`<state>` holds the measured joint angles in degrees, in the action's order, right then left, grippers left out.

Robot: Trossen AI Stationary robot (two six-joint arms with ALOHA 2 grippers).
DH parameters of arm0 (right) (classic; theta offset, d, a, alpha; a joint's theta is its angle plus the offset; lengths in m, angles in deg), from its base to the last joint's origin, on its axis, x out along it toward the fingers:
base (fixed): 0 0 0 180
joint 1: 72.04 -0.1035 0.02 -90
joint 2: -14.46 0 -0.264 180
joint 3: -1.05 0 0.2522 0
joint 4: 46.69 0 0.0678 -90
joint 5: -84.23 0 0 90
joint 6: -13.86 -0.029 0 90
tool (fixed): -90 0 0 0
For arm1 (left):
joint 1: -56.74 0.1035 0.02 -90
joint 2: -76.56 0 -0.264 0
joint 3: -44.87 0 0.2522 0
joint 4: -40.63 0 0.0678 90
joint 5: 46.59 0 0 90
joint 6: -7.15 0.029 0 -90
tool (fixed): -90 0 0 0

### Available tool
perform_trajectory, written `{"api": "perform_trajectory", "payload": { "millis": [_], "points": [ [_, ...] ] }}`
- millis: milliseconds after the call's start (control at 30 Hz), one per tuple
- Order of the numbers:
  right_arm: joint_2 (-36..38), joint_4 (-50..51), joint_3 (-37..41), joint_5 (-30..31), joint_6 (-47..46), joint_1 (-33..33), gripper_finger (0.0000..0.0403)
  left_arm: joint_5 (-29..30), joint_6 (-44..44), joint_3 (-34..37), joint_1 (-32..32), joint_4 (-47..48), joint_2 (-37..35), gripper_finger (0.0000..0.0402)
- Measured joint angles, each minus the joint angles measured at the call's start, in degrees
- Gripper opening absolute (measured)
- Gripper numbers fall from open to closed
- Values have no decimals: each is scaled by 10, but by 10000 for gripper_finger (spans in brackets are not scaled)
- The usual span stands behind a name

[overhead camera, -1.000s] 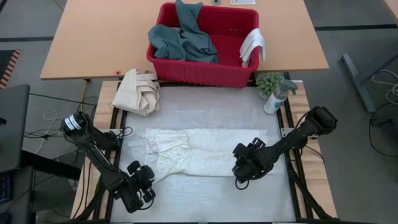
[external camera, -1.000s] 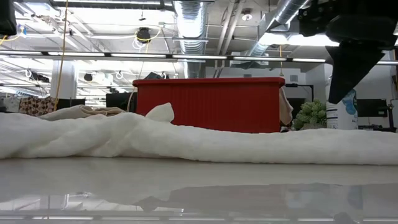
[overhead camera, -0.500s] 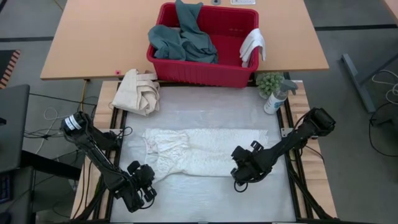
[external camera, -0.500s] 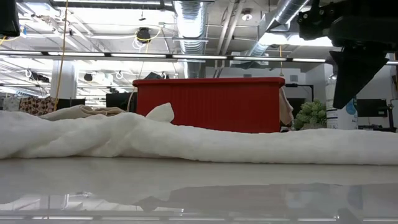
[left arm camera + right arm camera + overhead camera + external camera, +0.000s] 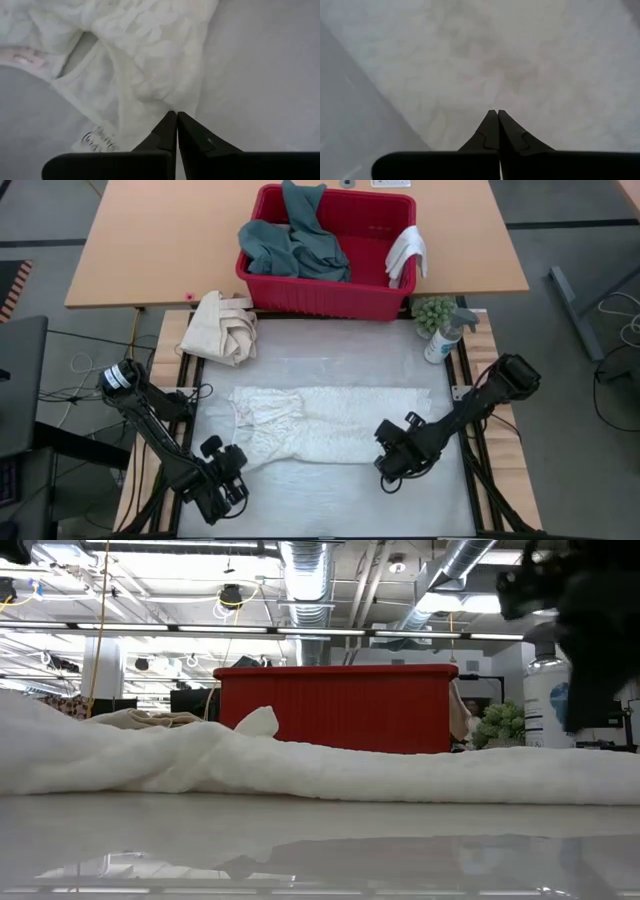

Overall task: Fold Laundry from Bin
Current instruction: Fold the white shirt

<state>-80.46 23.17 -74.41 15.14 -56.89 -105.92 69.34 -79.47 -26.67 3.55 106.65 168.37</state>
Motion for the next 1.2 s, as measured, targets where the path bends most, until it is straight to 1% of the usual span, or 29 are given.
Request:
{"api": "perform_trajectory", "payload": {
  "millis": [200,400,733,833,1000,1200],
  "points": [
    [0,-10,41,-23,-26,-14,15,-7,4,0,0,44,-15,0],
    [0,-20,67,-53,-29,-28,14,0,18,0,15,95,-40,0],
    [0,-20,98,-114,-29,-58,14,-1,117,0,46,81,-40,0],
    [1,-19,110,-121,-38,-71,14,0,135,0,48,80,-40,0],
    [2,-6,120,-144,-46,-91,14,0,150,0,49,81,-40,0],
    [1,2,121,-148,-54,-109,14,1,148,25,49,41,-39,0]
  ]
}}
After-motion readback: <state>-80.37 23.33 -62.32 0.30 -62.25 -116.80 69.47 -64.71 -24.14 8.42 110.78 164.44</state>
